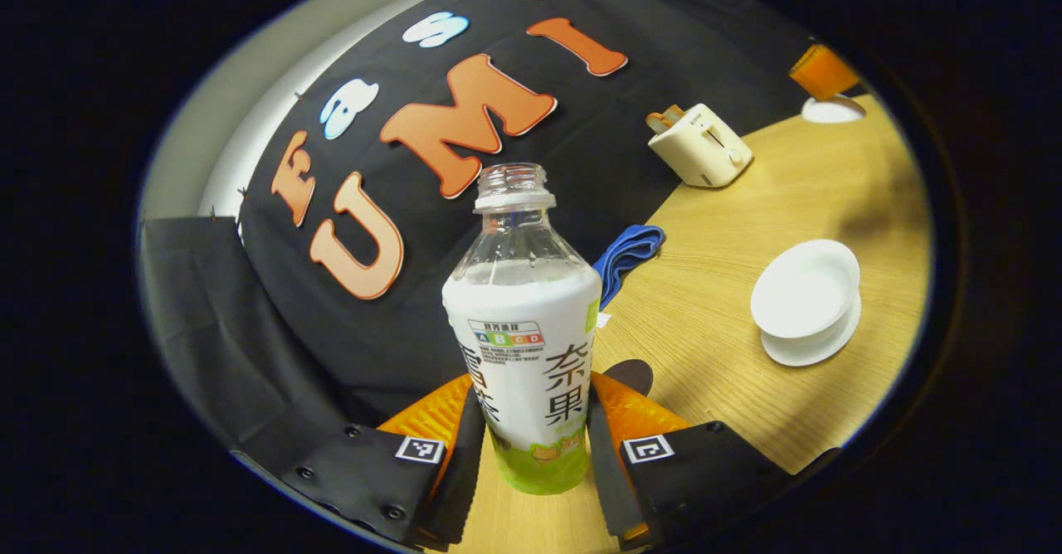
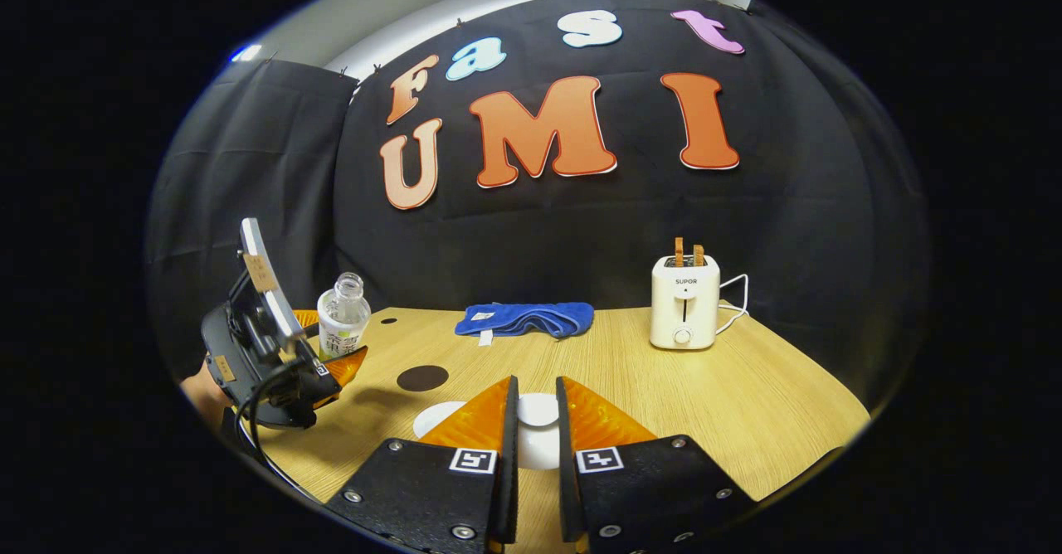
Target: Open the teacup lid with one hand, grasp the water bottle and pour water into the teacup with the other hand; after pouring, place the water bottle on the coaster and then close the teacup lid.
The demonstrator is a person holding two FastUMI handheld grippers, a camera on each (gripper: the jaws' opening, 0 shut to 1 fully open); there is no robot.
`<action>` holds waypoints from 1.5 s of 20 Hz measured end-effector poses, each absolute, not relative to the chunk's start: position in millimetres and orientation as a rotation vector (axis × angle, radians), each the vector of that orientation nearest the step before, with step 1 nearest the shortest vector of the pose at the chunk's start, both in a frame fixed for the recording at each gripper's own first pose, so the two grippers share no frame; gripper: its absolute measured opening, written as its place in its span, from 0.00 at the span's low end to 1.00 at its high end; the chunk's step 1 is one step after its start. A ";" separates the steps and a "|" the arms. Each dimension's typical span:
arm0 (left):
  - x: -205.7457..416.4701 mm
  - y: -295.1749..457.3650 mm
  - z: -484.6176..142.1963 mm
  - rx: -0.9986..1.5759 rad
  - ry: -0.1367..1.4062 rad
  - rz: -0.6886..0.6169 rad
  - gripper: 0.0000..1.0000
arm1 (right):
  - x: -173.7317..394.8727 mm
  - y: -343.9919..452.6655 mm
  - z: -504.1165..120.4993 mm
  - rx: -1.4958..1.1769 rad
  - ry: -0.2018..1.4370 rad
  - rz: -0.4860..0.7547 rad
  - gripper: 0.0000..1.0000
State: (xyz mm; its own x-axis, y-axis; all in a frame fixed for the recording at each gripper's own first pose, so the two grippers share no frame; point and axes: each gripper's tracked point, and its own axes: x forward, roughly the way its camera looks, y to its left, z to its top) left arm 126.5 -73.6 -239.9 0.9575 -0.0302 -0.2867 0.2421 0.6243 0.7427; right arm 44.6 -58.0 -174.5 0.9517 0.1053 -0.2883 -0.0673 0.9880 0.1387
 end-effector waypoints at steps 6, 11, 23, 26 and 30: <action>127.3 -78.8 -244.9 1.092 0.247 -0.210 0.62 | 44.1 -61.8 -171.1 0.123 0.290 0.083 0.20; 129.0 -80.8 -245.6 1.244 0.237 -0.238 0.61 | 43.6 -66.2 -170.5 0.122 0.286 0.077 0.20; 141.0 -88.0 -254.8 1.577 0.199 -0.309 0.64 | 41.4 -75.2 -175.5 0.114 0.293 0.068 0.20; 140.4 -88.7 -259.2 1.658 0.194 -0.330 0.62 | 38.3 -79.6 -176.2 0.089 0.293 0.057 0.20; 145.1 -84.9 -261.2 1.744 0.198 -0.342 0.64 | 36.3 -79.0 -176.2 0.087 0.287 0.068 0.20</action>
